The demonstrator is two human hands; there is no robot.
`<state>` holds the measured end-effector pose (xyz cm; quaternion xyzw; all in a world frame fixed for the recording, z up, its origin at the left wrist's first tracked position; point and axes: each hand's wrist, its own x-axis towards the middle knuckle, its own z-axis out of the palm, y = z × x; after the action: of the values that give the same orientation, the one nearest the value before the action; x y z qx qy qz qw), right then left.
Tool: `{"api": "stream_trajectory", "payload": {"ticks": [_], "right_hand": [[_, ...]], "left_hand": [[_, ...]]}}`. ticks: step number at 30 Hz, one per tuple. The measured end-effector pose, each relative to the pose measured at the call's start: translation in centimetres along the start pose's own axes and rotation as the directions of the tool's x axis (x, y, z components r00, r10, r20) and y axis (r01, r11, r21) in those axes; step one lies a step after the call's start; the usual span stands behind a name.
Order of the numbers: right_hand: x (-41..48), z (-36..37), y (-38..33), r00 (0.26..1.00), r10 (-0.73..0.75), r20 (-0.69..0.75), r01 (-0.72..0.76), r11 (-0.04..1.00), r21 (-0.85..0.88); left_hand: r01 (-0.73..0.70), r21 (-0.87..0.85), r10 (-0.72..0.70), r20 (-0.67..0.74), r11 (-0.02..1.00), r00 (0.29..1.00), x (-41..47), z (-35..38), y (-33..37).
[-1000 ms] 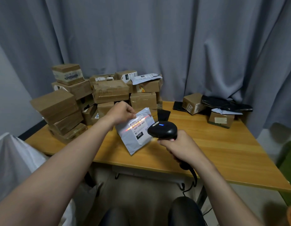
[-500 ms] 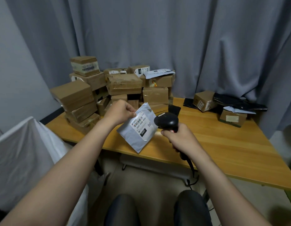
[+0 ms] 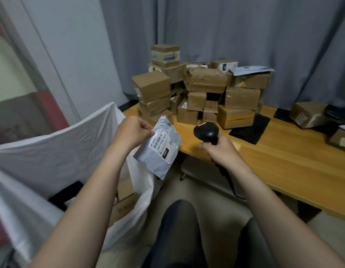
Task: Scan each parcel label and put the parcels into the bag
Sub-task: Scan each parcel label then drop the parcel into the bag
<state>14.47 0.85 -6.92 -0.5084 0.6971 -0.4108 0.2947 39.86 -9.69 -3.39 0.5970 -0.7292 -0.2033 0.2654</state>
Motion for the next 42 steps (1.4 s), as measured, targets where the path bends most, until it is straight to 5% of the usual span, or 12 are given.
{"api": "stream_trajectory", "payload": {"ticks": [6, 14, 20, 32, 42], "right_hand": [[0.0, 3.7, -2.0, 0.993, -0.032, 0.116, 0.032, 0.999, 0.000], [0.7, 5.2, -1.9, 0.992, -0.003, 0.123, 0.001, 1.000, 0.016], [1.0, 4.7, -1.6, 0.993, 0.024, 0.116, -0.026, 1.000, 0.014], [0.9, 1.7, -1.2, 0.998, 0.052, 0.044, -0.054, 0.997, 0.046], [1.3, -6.0, 0.3, 0.989, 0.080, -0.124, -0.067, 0.992, 0.106]], "left_hand": [[0.149, -0.022, -0.150, -0.063, 0.989, 0.987, -1.8, -4.2, -6.7], [0.275, 0.163, -0.250, -0.158, 0.947, 0.955, -1.5, -6.0, -12.3], [0.349, 0.122, -0.366, 0.189, 0.929, 0.911, 0.2, -1.5, -13.1], [0.047, 0.444, -0.173, 0.248, 0.895, 0.953, 2.6, 2.7, -6.0], [-0.200, 0.454, 0.032, 0.351, 0.868, 0.936, 6.1, 8.3, 5.4]]}}
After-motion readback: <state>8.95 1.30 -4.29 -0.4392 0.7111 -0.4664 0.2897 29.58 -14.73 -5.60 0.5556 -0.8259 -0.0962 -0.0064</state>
